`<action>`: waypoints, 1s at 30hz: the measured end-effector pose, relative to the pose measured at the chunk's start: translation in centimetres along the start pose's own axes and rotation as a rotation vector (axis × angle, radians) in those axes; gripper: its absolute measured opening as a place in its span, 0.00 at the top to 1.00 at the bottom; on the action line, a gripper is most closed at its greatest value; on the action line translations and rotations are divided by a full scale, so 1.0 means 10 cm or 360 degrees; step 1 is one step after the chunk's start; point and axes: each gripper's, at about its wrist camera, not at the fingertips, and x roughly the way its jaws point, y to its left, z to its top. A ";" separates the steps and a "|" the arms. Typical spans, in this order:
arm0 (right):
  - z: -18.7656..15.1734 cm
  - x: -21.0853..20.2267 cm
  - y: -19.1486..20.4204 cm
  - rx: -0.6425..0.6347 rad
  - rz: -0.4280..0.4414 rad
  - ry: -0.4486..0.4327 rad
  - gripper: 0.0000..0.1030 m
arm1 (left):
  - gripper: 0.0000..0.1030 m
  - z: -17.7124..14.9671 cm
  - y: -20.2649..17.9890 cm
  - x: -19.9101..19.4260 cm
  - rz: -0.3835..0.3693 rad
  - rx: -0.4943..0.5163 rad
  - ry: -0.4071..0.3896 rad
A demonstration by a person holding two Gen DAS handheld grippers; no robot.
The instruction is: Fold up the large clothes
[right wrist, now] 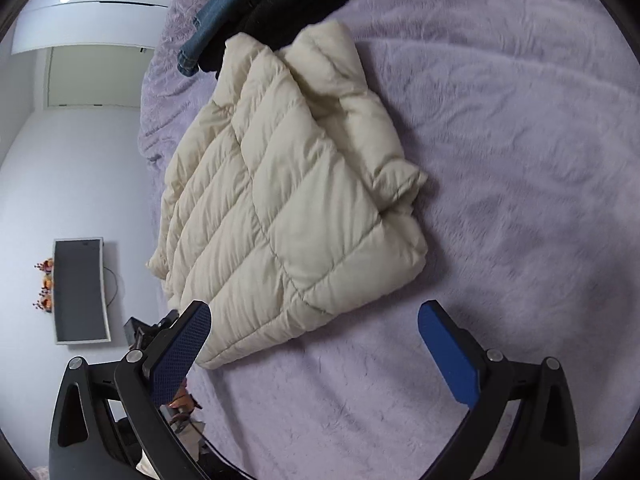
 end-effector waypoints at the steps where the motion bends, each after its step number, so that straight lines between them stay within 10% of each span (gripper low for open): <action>1: 0.00 0.08 -0.01 0.0019 0.0025 0.0010 0.00 | 0.02 0.02 -0.03 0.04 0.0004 0.0012 0.0003; 8: 0.12 0.49 0.04 0.0115 0.0194 -0.0052 0.00 | 0.04 0.12 -0.28 0.19 0.0146 0.0095 -0.0029; 11: 0.16 0.57 0.07 0.0177 0.0227 -0.0063 0.01 | 0.39 0.13 -0.39 0.20 0.0176 0.0152 -0.0047; 16: 0.17 0.60 -0.03 0.0323 0.0333 -0.0045 0.68 | 0.68 0.13 -0.53 0.12 0.0168 0.0234 -0.0085; 30: -0.13 0.33 -0.21 0.0352 0.0317 0.0022 0.77 | 0.69 -0.39 -0.53 -0.19 0.0217 0.0320 -0.0014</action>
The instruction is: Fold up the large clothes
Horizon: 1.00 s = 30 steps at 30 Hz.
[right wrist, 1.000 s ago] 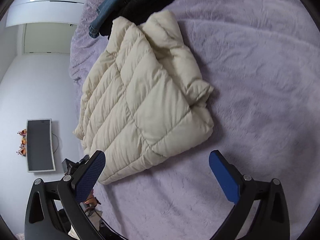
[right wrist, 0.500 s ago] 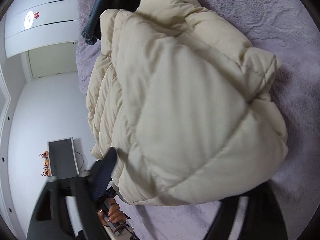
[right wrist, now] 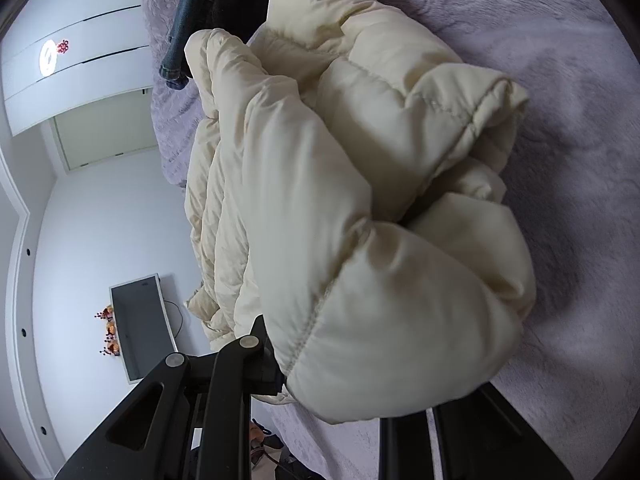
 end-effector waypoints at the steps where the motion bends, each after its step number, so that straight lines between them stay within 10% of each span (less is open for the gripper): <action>1: -0.03 -0.03 -0.03 0.0009 -0.0009 0.0006 0.77 | 0.69 -0.09 0.01 -0.02 0.0009 0.0008 0.0012; 8: -0.25 -0.23 -0.19 0.0066 -0.0072 0.0039 0.77 | 0.68 -0.49 0.00 -0.12 0.0120 0.0014 0.0058; 14: -0.29 -0.32 -0.02 -0.0017 -0.0318 0.0059 0.29 | 0.68 -0.52 0.00 -0.41 0.0226 -0.0005 0.0027; 19: -0.41 -0.59 0.24 -0.0203 -0.0471 0.0146 0.33 | 0.68 -0.47 -0.05 -0.85 0.0295 0.0049 -0.0097; 23: -0.55 -0.66 0.65 -0.0463 -0.0442 0.0192 0.74 | 0.68 -0.40 -0.23 -1.02 0.0242 0.0165 -0.0153; 30: -0.70 0.00 1.28 -0.0961 -0.0461 0.0243 0.77 | 0.68 -0.30 -0.78 -0.53 0.0180 0.0358 -0.0105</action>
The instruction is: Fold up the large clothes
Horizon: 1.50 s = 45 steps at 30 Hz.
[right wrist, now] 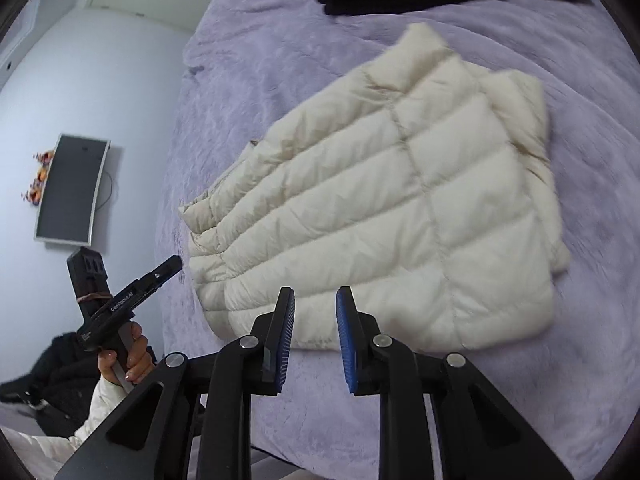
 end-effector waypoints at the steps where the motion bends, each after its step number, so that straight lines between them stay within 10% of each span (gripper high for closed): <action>1: 0.09 0.14 0.10 -0.0057 -0.0013 0.0011 0.77 | 0.68 0.03 -0.05 0.08 -0.0009 0.0002 -0.0002; 6: 0.34 0.78 0.44 -0.0251 -0.0098 0.0057 0.77 | 0.68 0.18 -0.02 0.48 0.0117 -0.0041 -0.0039; 13: 0.39 1.20 -0.04 -0.0102 -0.0260 0.0125 1.00 | 0.68 0.21 0.31 0.98 0.0096 -0.0178 0.0021; 19: 0.41 1.35 -0.20 -0.0152 -0.0222 0.0110 1.00 | 0.68 0.20 0.29 1.17 0.0118 -0.0116 0.0006; 45: 0.05 0.97 0.34 -0.0333 -0.0263 0.0162 0.99 | 0.68 0.12 0.31 1.11 0.0079 -0.0104 -0.0028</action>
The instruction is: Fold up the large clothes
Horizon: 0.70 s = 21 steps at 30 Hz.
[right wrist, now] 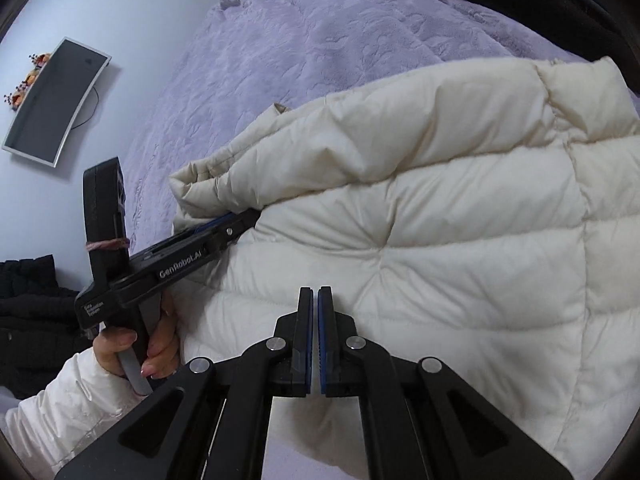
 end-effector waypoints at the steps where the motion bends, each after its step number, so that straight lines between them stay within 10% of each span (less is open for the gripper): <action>1: -0.03 0.06 -0.02 0.0010 -0.0035 0.0016 0.99 | 0.68 0.00 0.00 -0.01 0.0001 -0.0007 0.0008; 10: -0.09 0.38 -0.24 0.0041 -0.0096 0.0040 1.00 | 0.67 -0.02 0.14 -0.75 0.0059 -0.0036 -0.0040; 13: -0.12 0.35 -0.28 0.0053 -0.0085 0.0031 1.00 | 0.00 -0.08 0.40 -1.04 0.0134 -0.0173 -0.0116; 21: -0.13 0.31 -0.37 0.0060 -0.0062 0.0021 1.00 | 0.00 -0.26 1.02 -1.07 0.0002 -0.0410 -0.0052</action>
